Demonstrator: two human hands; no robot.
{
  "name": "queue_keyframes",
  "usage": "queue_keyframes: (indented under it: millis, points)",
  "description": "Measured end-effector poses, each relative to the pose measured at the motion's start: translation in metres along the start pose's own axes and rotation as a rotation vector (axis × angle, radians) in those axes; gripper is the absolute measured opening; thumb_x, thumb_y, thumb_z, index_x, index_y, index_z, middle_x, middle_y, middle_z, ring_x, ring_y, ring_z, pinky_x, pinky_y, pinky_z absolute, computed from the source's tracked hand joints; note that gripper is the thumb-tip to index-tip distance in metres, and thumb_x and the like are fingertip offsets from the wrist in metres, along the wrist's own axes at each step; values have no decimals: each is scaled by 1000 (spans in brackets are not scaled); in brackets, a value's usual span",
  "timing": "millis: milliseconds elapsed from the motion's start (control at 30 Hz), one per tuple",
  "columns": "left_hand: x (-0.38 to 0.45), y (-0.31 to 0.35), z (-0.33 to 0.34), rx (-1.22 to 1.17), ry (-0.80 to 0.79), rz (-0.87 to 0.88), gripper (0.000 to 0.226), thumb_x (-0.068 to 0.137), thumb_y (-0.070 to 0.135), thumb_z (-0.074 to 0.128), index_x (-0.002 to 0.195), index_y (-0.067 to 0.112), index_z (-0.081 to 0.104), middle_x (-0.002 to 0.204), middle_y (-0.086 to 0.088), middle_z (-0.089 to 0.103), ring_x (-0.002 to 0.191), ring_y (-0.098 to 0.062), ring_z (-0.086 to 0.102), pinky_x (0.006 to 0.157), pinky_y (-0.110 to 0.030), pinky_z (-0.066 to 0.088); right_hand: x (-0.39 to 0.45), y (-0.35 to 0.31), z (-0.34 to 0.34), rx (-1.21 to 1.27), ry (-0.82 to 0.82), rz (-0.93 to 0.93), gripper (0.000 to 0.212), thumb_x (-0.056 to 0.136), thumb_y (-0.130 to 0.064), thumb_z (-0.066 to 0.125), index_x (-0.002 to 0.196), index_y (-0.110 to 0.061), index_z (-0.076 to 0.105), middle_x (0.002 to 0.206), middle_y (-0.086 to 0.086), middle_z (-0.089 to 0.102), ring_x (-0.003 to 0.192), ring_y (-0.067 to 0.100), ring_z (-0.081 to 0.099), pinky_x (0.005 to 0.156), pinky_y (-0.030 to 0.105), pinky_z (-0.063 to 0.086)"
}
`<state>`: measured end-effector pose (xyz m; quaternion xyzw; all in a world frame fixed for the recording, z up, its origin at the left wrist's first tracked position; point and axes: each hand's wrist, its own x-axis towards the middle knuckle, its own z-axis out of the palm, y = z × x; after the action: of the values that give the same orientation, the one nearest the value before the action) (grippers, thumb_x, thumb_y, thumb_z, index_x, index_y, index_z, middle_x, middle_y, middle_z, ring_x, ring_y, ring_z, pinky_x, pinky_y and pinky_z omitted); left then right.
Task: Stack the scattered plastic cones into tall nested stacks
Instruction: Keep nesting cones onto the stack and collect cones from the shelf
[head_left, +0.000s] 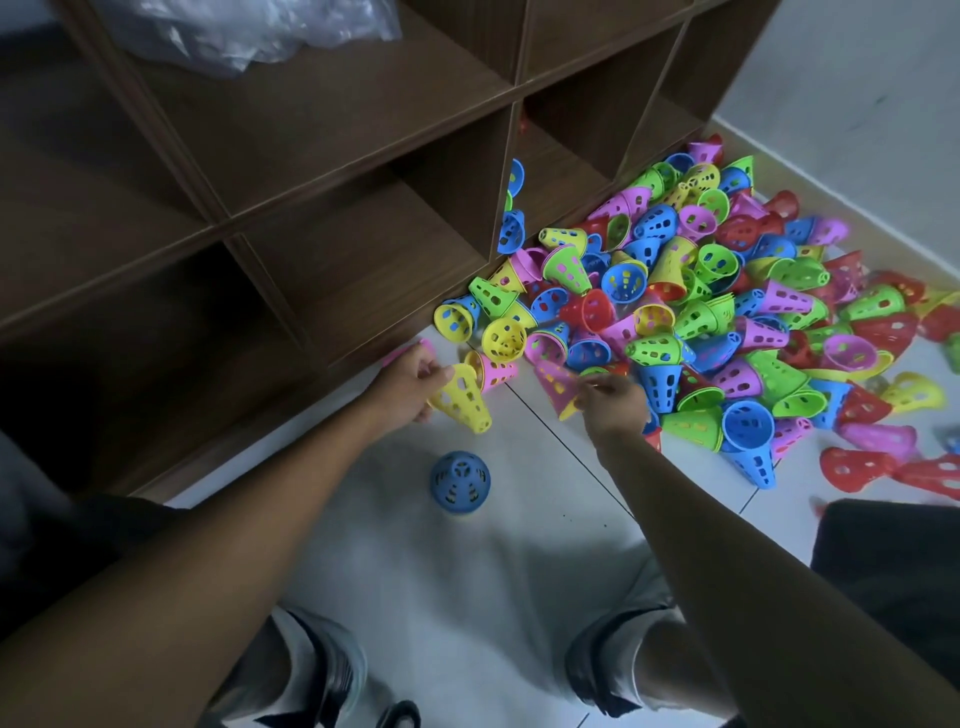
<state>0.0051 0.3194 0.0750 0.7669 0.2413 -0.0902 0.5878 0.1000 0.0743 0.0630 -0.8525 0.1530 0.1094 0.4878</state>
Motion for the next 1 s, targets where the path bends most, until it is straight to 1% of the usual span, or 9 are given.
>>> queue_keyframes:
  millis: [67, 133, 200, 333, 467, 633, 700, 833, 1000]
  points:
    - [-10, 8, -6, -82, -6, -1, 13, 103, 22, 50, 96, 11, 49, 84, -8, 54, 45, -16, 49, 45, -26, 42, -2, -1, -1, 128, -67, 21, 6, 83, -17, 73, 83, -18, 66, 89, 11, 74, 71, 24, 68, 67, 35, 57]
    - [-20, 14, -13, -206, -27, -21, 11, 103, 21, 50, 100, 11, 53, 81, -4, 54, 45, -16, 47, 44, -24, 39, -6, -4, -2, 227, -110, 53, 10, 87, -6, 68, 94, -11, 63, 96, 15, 70, 68, 23, 65, 53, 23, 51]
    - [-30, 18, -18, -343, -89, -63, 11, 102, 20, 53, 104, 11, 57, 79, -3, 54, 48, -16, 45, 44, -24, 36, -9, -5, -1, 279, -147, 79, 17, 88, -1, 63, 103, -8, 59, 98, 18, 69, 70, 25, 67, 50, 21, 49]
    - [-49, 21, -23, -481, -218, -173, 9, 101, 16, 52, 104, 14, 60, 77, -3, 57, 52, -12, 45, 46, -21, 38, -19, -10, -2, 332, -239, 105, 13, 92, -7, 64, 99, -13, 55, 89, 12, 69, 62, 18, 67, 62, 29, 52]
    - [-63, 19, -19, -465, -333, -220, 11, 101, 18, 53, 93, 17, 60, 74, -1, 59, 53, -11, 48, 48, -22, 42, -30, -19, -1, 421, -345, 141, 12, 94, -8, 62, 91, -17, 56, 88, 8, 66, 71, 20, 64, 71, 33, 52]
    - [-76, 10, -10, -387, -425, -242, 12, 101, 20, 53, 90, 16, 57, 73, -5, 59, 53, -16, 51, 49, -25, 44, -40, -16, -2, 473, -498, 158, 18, 96, -10, 61, 114, -12, 60, 90, 5, 67, 77, 18, 65, 74, 31, 51]
    - [-80, 4, -7, -349, -409, -249, 11, 101, 22, 55, 92, 15, 55, 73, -5, 60, 54, -17, 52, 49, -25, 46, -43, -17, -3, 494, -555, 161, 24, 96, -11, 62, 120, -11, 60, 94, 6, 68, 80, 18, 68, 79, 31, 51]
    - [-82, -9, -6, -335, -299, -271, 12, 100, 22, 56, 95, 11, 54, 71, -7, 60, 55, -18, 56, 53, -26, 50, -50, -22, -6, 489, -742, 160, 16, 98, -12, 58, 111, -17, 65, 96, 0, 68, 87, 18, 63, 92, 35, 47]
    - [-82, -22, -1, -305, -243, -303, 11, 99, 20, 58, 100, 8, 58, 76, -10, 61, 57, -21, 60, 55, -29, 54, -64, -24, -6, 431, -967, 191, 21, 96, -8, 57, 110, -19, 68, 98, 2, 73, 87, 18, 69, 89, 34, 53]
